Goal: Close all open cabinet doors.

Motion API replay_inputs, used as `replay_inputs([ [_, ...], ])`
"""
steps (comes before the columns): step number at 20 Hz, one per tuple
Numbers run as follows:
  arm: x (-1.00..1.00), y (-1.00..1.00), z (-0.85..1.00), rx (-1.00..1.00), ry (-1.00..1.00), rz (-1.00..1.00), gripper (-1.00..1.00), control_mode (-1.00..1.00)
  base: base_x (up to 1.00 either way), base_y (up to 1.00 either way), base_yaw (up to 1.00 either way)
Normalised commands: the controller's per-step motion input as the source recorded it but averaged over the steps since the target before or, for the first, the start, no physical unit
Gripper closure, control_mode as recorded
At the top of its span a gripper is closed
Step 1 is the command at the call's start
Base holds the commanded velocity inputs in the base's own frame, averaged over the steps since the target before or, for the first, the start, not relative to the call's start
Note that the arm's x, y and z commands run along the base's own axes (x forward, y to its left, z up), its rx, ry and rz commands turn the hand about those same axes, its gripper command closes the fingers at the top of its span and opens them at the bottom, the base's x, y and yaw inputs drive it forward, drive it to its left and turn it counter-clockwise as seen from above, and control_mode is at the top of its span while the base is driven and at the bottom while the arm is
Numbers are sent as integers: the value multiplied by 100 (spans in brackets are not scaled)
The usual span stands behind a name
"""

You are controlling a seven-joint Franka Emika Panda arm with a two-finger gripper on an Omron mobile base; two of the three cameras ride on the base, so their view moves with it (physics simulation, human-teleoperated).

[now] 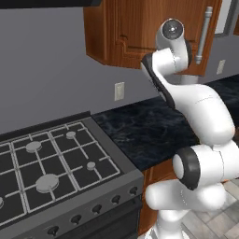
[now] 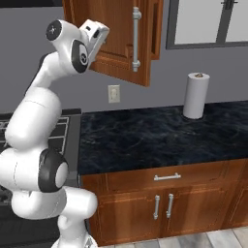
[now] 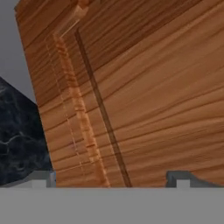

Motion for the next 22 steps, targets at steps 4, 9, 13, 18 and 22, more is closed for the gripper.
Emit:
replay_inputs([
  [4,94,-23,-9,0,0,1,-100,-100,0,0,0],
  [9,89,-22,-7,0,0,5,-100,-100,0,0,0],
  [13,94,-26,-4,2,0,7,-100,-100,0,0,0],
  [18,88,-18,-7,7,0,10,-100,-100,0,0,0],
  [22,86,-2,-14,9,0,14,-100,-100,0,0,0],
])
